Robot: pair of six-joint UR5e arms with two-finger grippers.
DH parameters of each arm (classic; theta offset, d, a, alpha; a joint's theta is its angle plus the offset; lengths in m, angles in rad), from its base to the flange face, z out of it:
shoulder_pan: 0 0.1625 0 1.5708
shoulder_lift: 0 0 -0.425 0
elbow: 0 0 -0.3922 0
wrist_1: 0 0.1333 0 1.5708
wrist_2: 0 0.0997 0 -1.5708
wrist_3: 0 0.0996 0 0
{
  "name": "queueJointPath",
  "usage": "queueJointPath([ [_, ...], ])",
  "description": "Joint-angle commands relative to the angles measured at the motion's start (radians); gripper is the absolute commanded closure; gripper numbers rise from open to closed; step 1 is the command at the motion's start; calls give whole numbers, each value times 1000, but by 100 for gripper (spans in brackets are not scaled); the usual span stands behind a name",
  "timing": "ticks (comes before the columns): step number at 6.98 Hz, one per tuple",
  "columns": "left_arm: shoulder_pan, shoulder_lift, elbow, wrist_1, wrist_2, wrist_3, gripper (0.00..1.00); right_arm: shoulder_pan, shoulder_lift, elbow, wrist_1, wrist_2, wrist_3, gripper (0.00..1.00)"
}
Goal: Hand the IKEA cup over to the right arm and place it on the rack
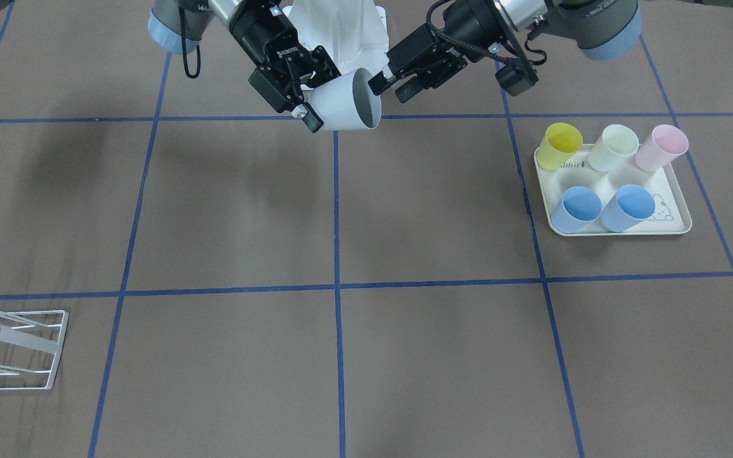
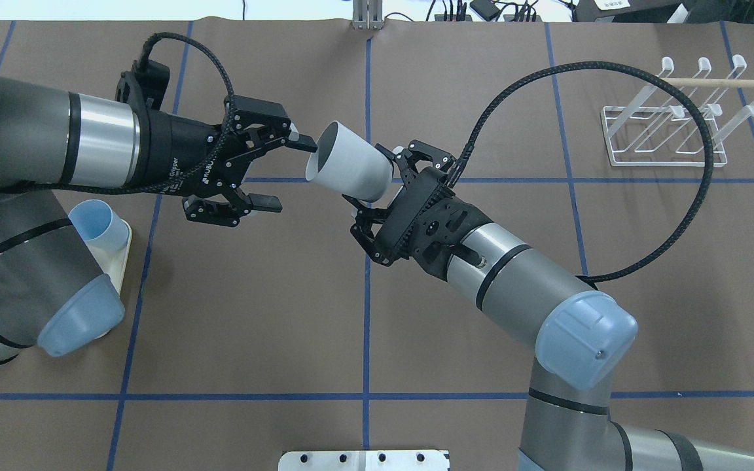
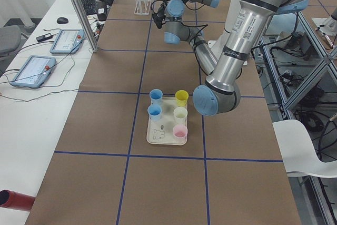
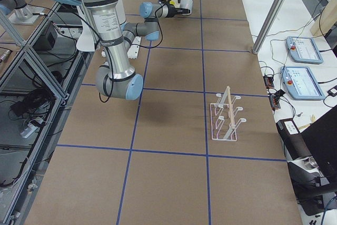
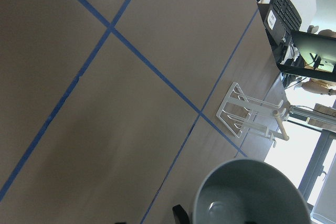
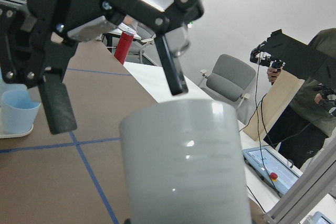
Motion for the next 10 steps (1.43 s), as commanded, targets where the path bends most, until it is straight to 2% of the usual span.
queueJointPath([
  [1,-113,56,-1,-1,-123,118,0,8,-6,9,-5,-2,17,57],
  [3,-184,159,-19,1,-150,368,0,80,-79,9,-81,-5,72,82],
  [5,-237,307,-19,1,-136,767,0,204,-128,13,-245,8,77,94],
  [6,-262,357,-25,-1,-139,865,0,266,-127,13,-328,43,48,100],
  [7,-262,366,-25,-3,-138,868,0,353,-125,19,-435,134,-63,100],
  [8,-262,368,-33,-4,-136,868,0,433,-125,28,-544,179,-225,100],
  [10,-261,377,-35,-4,-136,866,0,552,-125,29,-739,179,-578,100],
])
